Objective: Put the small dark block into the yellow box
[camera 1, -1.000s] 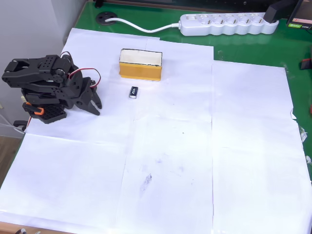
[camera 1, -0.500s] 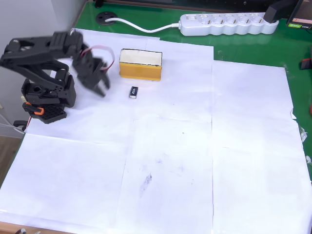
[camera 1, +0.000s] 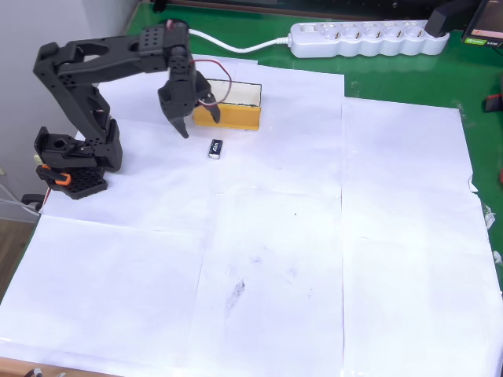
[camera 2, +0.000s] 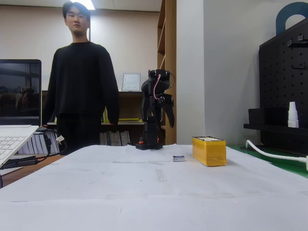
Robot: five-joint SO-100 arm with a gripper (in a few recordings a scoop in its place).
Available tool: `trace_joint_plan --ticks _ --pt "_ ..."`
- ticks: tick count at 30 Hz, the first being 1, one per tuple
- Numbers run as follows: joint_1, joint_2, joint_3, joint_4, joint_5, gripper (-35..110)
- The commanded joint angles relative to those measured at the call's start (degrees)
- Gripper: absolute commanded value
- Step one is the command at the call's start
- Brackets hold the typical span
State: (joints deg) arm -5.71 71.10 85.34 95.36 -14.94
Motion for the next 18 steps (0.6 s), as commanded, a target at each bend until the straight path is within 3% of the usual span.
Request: trace_joint_plan --ticks 1,18 --pt "-0.26 2.02 6.77 1.23 7.47 25" --pt "-9.49 11.95 7.91 -1.23 25.84 26"
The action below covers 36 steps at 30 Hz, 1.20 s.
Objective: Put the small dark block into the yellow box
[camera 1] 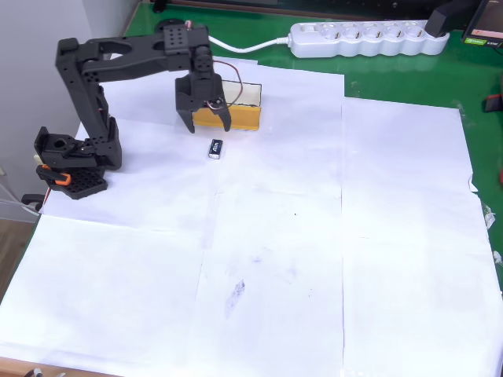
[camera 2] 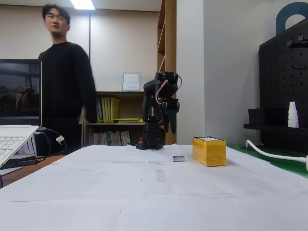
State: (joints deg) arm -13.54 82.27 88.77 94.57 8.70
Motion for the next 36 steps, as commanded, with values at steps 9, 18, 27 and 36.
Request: trace_joint_plan --ticks 9,18,27,36 --pt "-3.96 3.43 3.08 -5.62 5.27 25" --pt "-3.87 7.29 -0.18 -9.84 5.36 25" --pt "-4.75 10.46 -2.20 -14.33 5.10 25" --pt "-4.39 15.21 -2.29 -15.56 4.57 24"
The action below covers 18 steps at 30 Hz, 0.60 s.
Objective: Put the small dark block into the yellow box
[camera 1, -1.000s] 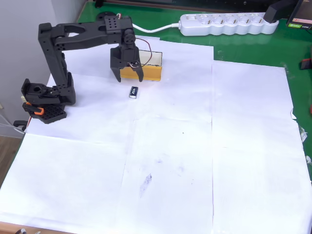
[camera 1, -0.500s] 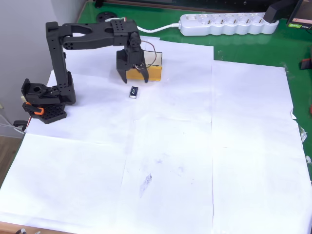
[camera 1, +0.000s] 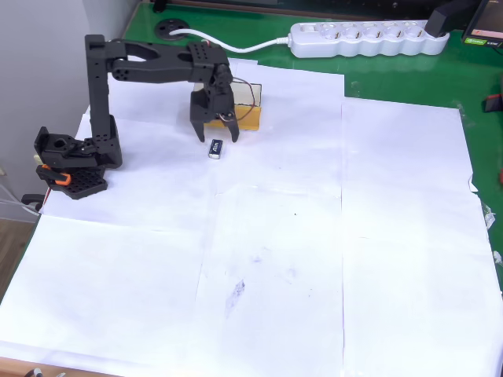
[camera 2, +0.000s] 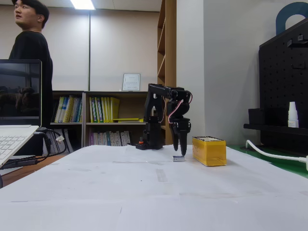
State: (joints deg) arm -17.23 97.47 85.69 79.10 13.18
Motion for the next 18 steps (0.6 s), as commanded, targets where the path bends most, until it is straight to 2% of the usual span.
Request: trace_joint_plan --ticks 1,12,18 --pt "-0.79 0.35 0.79 -0.26 0.09 24" --pt "-1.58 3.16 0.79 -2.55 -1.32 23" --pt "-1.67 3.43 -0.18 -3.69 -2.37 17"
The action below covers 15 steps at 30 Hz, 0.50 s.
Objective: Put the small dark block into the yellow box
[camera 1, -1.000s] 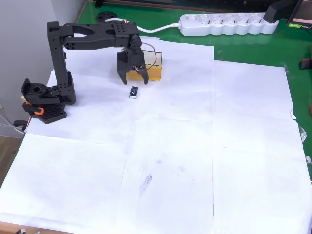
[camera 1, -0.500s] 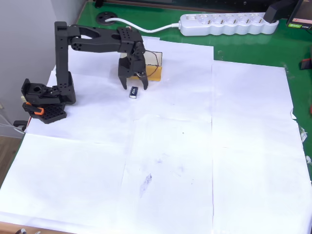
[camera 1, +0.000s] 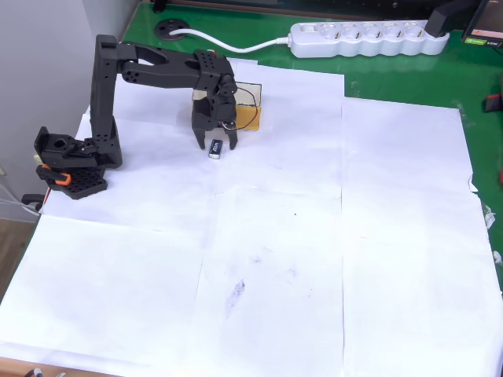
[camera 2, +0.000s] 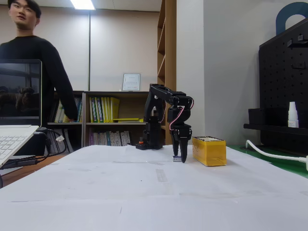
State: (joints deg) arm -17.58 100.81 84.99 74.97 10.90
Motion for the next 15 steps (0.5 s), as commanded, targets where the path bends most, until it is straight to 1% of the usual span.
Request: trace_joint_plan --ticks 1,6,10,15 --pt "-1.23 0.18 0.44 0.26 -0.18 16" --pt "-0.70 0.35 0.44 -0.44 -1.23 8" --pt "-0.35 0.35 0.44 -0.53 -1.58 6" --pt "0.00 0.35 0.44 -0.53 -2.11 0"
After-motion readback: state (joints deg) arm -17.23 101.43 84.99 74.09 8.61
